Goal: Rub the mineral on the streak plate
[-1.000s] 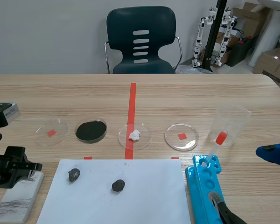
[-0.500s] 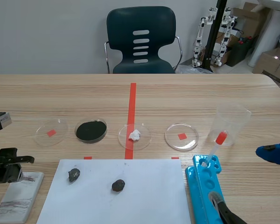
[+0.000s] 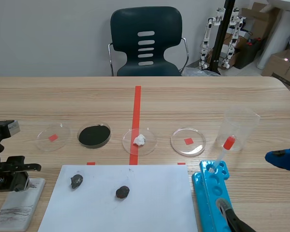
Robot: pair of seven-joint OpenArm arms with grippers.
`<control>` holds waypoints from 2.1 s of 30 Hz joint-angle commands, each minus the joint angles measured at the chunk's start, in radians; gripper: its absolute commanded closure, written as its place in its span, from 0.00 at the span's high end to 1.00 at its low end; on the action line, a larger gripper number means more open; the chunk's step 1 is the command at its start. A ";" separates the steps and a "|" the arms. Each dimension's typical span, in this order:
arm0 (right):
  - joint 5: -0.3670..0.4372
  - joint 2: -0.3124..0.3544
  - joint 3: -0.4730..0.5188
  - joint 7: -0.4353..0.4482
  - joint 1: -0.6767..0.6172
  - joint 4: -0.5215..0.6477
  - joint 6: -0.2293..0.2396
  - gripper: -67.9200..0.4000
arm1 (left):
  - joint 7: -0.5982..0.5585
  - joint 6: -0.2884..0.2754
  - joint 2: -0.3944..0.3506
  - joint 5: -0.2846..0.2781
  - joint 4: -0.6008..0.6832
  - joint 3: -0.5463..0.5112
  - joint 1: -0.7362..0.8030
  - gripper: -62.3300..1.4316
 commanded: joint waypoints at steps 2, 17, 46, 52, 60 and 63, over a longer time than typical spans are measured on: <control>0.011 0.000 0.006 0.011 0.011 0.005 0.001 0.95 | -0.010 0.005 0.007 0.003 -0.008 0.006 -0.026 0.13; 0.011 0.000 0.006 0.011 0.011 0.005 0.001 0.95 | -0.022 0.004 0.022 0.028 -0.093 0.011 -0.055 0.13; 0.011 0.000 0.006 0.011 0.011 0.005 0.001 0.95 | -0.035 0.005 0.021 0.123 -0.094 0.011 -0.055 0.13; 0.011 0.000 0.006 0.011 0.011 0.005 0.001 0.95 | -0.034 -0.032 0.022 -0.005 -0.094 0.011 -0.052 0.13; 0.011 0.000 0.006 0.011 0.011 0.005 0.001 0.95 | -0.032 -0.063 0.022 -0.063 -0.094 0.011 -0.052 0.13; 0.011 0.000 0.006 0.011 0.011 0.005 0.001 0.95 | -0.022 -0.039 0.021 0.015 -0.094 0.011 -0.052 0.13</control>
